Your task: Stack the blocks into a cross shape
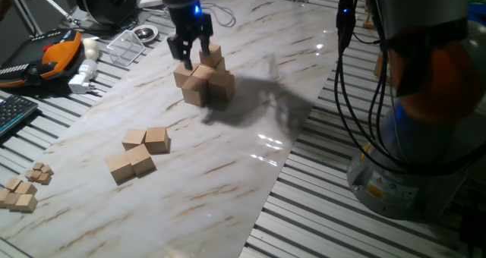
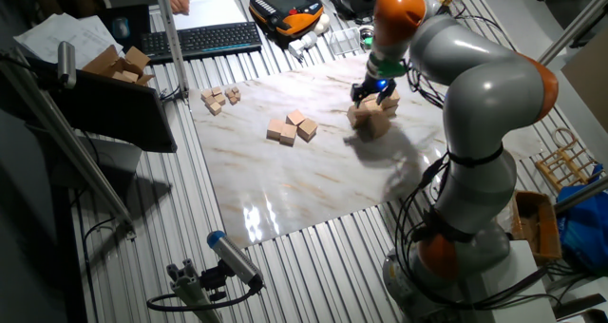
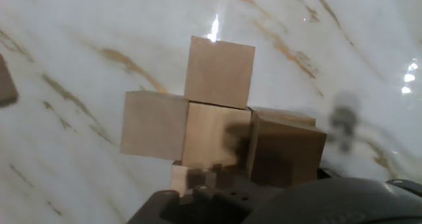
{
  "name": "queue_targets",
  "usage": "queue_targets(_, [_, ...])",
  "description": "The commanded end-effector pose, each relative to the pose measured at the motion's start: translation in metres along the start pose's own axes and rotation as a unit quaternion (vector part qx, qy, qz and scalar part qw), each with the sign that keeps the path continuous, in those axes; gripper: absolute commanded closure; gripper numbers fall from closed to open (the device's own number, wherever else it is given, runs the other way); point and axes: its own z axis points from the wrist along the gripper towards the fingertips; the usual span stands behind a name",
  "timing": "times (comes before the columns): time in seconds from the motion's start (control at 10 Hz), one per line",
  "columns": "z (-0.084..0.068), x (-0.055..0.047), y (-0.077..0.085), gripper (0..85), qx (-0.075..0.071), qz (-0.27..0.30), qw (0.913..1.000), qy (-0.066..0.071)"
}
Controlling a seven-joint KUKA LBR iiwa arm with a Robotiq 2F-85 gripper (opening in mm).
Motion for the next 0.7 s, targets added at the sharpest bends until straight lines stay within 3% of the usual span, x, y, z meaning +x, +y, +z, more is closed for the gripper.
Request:
queue_targets(0.0, [0.0008, 0.0036, 0.0216, 17.0, 0.008, -0.008, 0.9999, -0.004])
queue_targets(0.2, [0.0008, 0.0036, 0.0216, 17.0, -0.004, -0.045, 0.9989, -0.013])
queue_targets(0.3, [0.0008, 0.0036, 0.0216, 34.0, -0.006, -0.065, 0.9978, -0.013])
queue_targets(0.4, [0.0008, 0.0036, 0.0216, 34.0, -0.016, -0.08, 0.9966, -0.013])
queue_targets(0.6, [0.0008, 0.0036, 0.0216, 34.0, -0.021, -0.098, 0.9949, 0.006])
